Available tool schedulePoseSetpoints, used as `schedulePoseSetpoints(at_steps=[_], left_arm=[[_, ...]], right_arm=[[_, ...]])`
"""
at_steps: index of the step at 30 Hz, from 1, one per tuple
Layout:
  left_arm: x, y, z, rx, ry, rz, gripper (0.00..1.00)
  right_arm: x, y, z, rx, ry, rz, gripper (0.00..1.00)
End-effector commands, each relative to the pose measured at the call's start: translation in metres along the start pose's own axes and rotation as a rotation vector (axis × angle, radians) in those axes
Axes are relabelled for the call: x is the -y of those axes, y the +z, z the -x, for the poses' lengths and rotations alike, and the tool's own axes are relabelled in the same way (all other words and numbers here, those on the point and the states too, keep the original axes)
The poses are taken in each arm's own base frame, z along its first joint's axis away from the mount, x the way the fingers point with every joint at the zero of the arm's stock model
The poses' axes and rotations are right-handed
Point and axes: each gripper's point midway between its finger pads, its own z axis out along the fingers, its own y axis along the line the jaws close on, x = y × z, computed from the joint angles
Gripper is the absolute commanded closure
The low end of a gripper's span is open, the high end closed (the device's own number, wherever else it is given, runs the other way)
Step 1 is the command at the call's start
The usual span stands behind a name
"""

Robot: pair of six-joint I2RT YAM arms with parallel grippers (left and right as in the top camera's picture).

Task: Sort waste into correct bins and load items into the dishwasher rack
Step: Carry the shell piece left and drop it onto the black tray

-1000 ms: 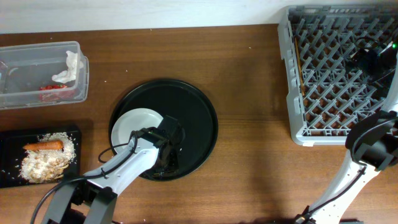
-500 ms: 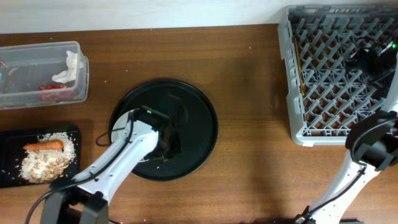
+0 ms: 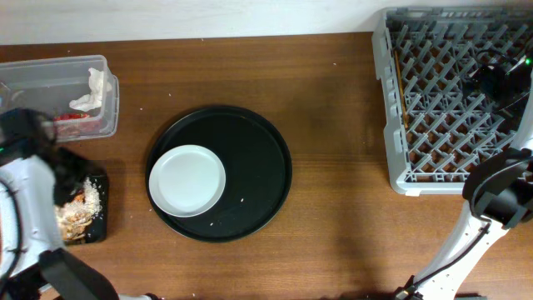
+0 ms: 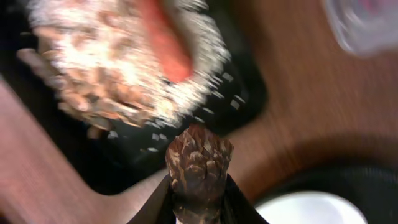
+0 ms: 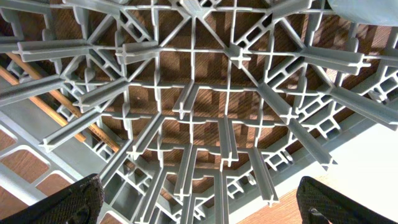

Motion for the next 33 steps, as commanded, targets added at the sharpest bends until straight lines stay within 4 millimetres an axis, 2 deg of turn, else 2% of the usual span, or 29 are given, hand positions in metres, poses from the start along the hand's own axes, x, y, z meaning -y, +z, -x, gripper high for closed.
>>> schedulePoseSetpoints(at_steps=[1, 4, 5, 6, 10, 11, 13, 16, 17, 19, 20, 21, 22, 23, 25, 28, 33], left_arm=[[-0.039, 0.004, 0.027, 0.018, -0.169, 0.036, 0.81], [-0.055, 0.025, 0.04, 0.014, -0.221, 0.074, 0.8], [-0.057, 0.029, 0.04, 0.005, -0.225, 0.081, 0.56], [-0.059, 0.033, 0.04, -0.005, -0.229, 0.088, 0.53], [-0.059, 0.041, 0.038, -0.029, -0.229, 0.097, 0.53], [-0.055, 0.041, 0.035, -0.046, -0.228, 0.077, 0.53], [-0.034, 0.039, 0.025, -0.111, -0.157, -0.044, 0.53], [-0.008, 0.019, 0.018, -0.134, -0.07, -0.204, 0.53], [0.005, -0.003, 0.016, -0.094, -0.013, -0.267, 0.52], [0.017, -0.034, 0.016, -0.006, 0.031, -0.314, 0.51], [0.02, -0.05, 0.019, 0.051, 0.043, -0.332, 0.51], [0.014, -0.07, 0.03, 0.159, -0.002, -0.312, 0.47], [0.001, -0.081, 0.044, 0.251, -0.072, -0.259, 0.01], [-0.015, -0.085, 0.053, 0.309, -0.146, -0.193, 0.01], [-0.025, -0.082, 0.055, 0.313, -0.167, -0.157, 0.01], [-0.023, -0.077, 0.048, 0.269, -0.162, -0.166, 0.01], [-0.022, -0.077, 0.047, 0.265, -0.161, -0.17, 0.01]], right_arm=[[-0.002, -0.023, 0.002, 0.054, -0.001, 0.019, 0.02], [-0.002, -0.023, 0.002, 0.054, -0.002, 0.019, 0.02], [-0.002, -0.023, 0.002, 0.053, -0.002, 0.019, 0.02], [-0.002, -0.023, 0.002, 0.054, -0.002, 0.019, 0.02], [-0.002, -0.023, 0.002, 0.053, -0.002, 0.019, 0.02], [-0.002, -0.023, 0.002, 0.054, -0.001, 0.019, 0.02], [-0.002, -0.023, 0.002, 0.054, -0.002, 0.019, 0.02], [-0.002, -0.023, 0.002, 0.054, -0.002, 0.019, 0.02], [-0.002, -0.023, 0.002, 0.053, -0.002, 0.019, 0.01], [-0.002, -0.023, 0.002, 0.053, -0.002, 0.019, 0.02], [-0.002, -0.023, 0.002, 0.054, -0.002, 0.019, 0.02], [-0.002, -0.023, 0.002, 0.054, -0.002, 0.019, 0.02], [-0.002, -0.023, 0.002, 0.054, -0.002, 0.019, 0.02], [-0.002, -0.023, 0.002, 0.054, -0.002, 0.019, 0.02], [-0.002, -0.023, 0.002, 0.054, -0.001, 0.019, 0.02], [-0.002, -0.023, 0.002, 0.054, -0.002, 0.019, 0.02], [-0.002, -0.023, 0.002, 0.053, -0.002, 0.019, 0.02]])
